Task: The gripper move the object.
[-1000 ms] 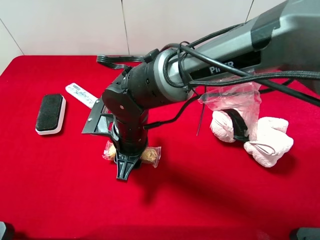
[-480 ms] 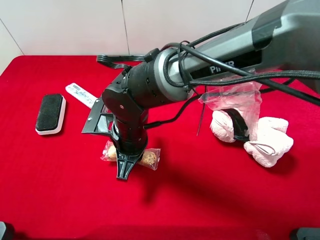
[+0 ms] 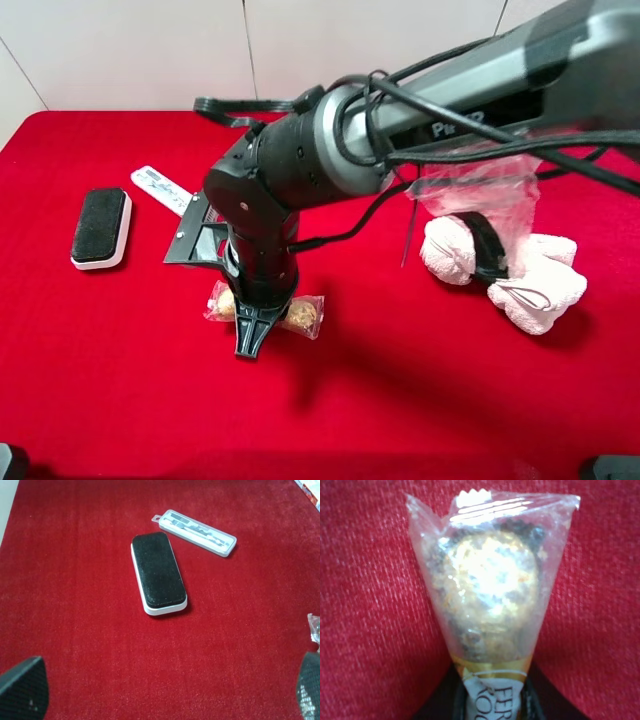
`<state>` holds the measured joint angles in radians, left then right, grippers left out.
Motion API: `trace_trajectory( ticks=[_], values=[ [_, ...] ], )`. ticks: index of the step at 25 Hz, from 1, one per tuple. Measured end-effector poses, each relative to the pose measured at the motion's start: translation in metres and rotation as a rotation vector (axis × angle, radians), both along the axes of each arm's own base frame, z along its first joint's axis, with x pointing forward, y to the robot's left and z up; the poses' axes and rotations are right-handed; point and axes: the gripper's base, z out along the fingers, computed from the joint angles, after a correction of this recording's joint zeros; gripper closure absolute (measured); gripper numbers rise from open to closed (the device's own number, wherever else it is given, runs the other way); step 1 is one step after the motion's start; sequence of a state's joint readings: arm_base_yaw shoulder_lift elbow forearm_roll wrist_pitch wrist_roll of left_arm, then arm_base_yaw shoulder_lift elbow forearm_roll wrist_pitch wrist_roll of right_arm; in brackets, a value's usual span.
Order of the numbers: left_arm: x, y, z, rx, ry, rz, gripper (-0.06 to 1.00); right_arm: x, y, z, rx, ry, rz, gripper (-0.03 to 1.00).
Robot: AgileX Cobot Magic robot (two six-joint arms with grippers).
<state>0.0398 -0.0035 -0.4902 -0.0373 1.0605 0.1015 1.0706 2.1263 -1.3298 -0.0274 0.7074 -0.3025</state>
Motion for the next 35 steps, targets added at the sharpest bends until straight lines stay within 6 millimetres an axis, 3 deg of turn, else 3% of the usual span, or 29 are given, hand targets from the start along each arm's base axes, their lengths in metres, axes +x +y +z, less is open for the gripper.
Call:
trace_trajectory(
  ticks=[13,24,35],
  values=[
    [0.000,0.000,0.000,0.000,0.000,0.000,-0.04,-0.007,-0.011,0.057,0.027,-0.001,-0.020,0.83],
    [0.000,0.000,0.000,0.000,0.000,0.000,-0.04,-0.014,-0.021,0.099,0.013,0.055,-0.154,0.83],
    [0.000,0.000,0.000,0.000,0.000,0.000,-0.04,0.028,-0.027,0.152,0.136,0.180,-0.338,0.83]
  ],
)
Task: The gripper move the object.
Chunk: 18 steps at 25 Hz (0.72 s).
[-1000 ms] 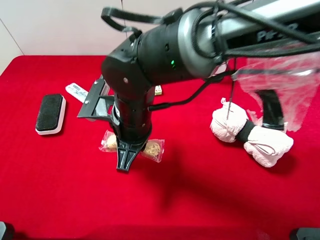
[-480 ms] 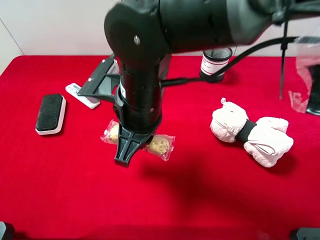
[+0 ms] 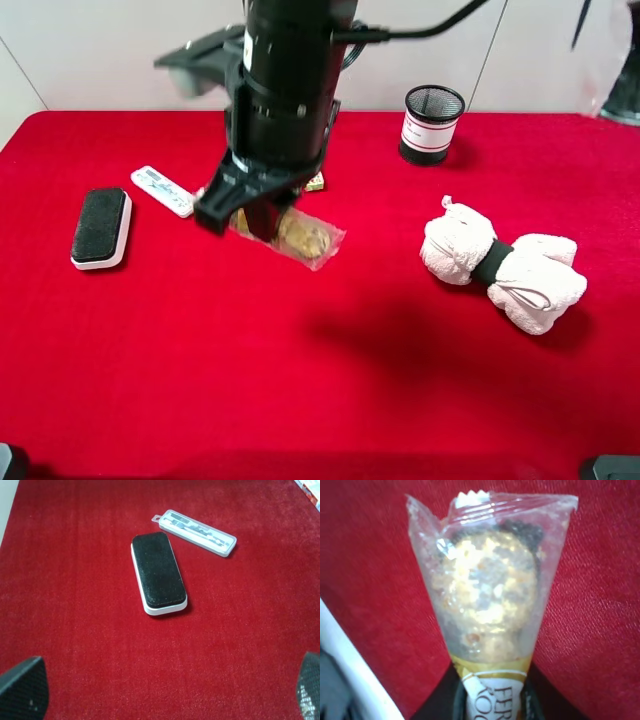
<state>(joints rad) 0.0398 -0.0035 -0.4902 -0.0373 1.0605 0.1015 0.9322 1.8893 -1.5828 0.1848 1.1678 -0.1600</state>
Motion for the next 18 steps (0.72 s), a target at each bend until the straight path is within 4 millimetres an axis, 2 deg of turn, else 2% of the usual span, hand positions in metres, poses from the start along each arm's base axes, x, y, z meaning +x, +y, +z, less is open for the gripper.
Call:
trace_trajectory(
  ticks=[7,18],
  values=[
    [0.000,0.000,0.000,0.000,0.000,0.000,-0.04,0.043,-0.029,0.012,0.028,0.000,-0.155,0.83],
    [0.000,0.000,0.000,0.000,0.000,0.000,-0.04,0.109,-0.104,0.012,0.038,-0.012,-0.417,0.83]
  ],
)
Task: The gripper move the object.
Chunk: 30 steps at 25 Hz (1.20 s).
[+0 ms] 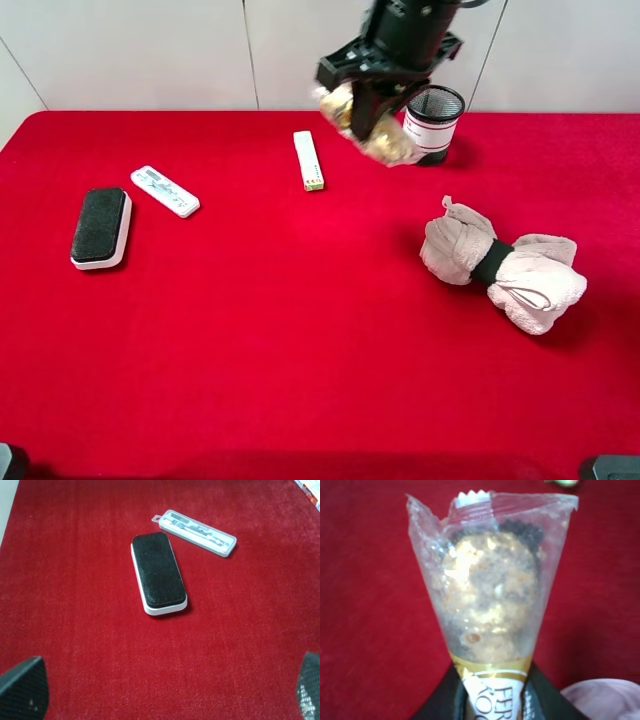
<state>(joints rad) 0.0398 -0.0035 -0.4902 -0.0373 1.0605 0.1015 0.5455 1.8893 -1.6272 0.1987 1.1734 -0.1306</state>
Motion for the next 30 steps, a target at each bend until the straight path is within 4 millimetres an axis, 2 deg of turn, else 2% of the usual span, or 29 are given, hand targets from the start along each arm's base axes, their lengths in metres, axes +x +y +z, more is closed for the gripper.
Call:
trace_trajectory(
  ticks=[10,17,24,30],
  values=[
    [0.000,0.000,0.000,0.000,0.000,0.000,-0.04,0.056,-0.093,-0.006,0.021,-0.052,-0.286,0.83],
    [0.000,0.000,0.000,0.000,0.000,0.000,-0.04,0.088,-0.146,-0.042,0.011,-0.037,-0.446,0.83],
    [0.000,0.000,0.000,0.000,0.000,0.000,-0.04,0.106,-0.188,-0.071,0.021,-0.041,-0.568,0.83],
    [0.000,0.000,0.000,0.000,0.000,0.000,-0.04,0.117,-0.205,-0.088,0.028,-0.069,-0.625,0.83]
  ],
)
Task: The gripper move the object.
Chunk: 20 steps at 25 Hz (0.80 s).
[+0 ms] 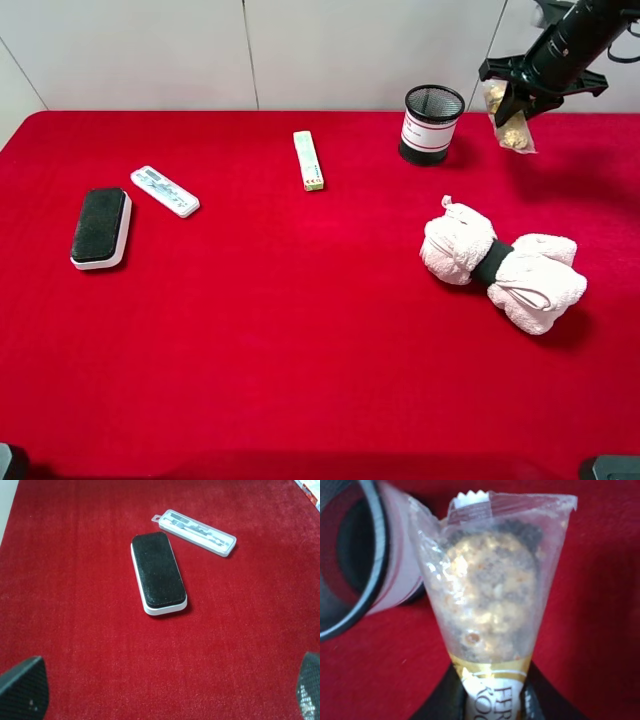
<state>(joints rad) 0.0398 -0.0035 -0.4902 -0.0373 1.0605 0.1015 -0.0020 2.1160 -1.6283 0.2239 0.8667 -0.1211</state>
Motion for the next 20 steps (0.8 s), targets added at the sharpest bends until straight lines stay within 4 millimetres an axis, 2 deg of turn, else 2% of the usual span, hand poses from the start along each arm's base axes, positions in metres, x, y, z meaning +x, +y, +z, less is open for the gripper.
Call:
trace_trajectory(
  ticks=[8,20],
  values=[
    [0.000,0.000,0.000,0.000,0.000,0.000,-0.04,0.011,0.000,-0.023,0.007,-0.039,-0.029,0.83],
    [0.000,0.000,0.000,0.000,0.000,0.000,-0.04,0.018,-0.002,-0.051,-0.012,-0.033,-0.034,0.83]
  ],
)
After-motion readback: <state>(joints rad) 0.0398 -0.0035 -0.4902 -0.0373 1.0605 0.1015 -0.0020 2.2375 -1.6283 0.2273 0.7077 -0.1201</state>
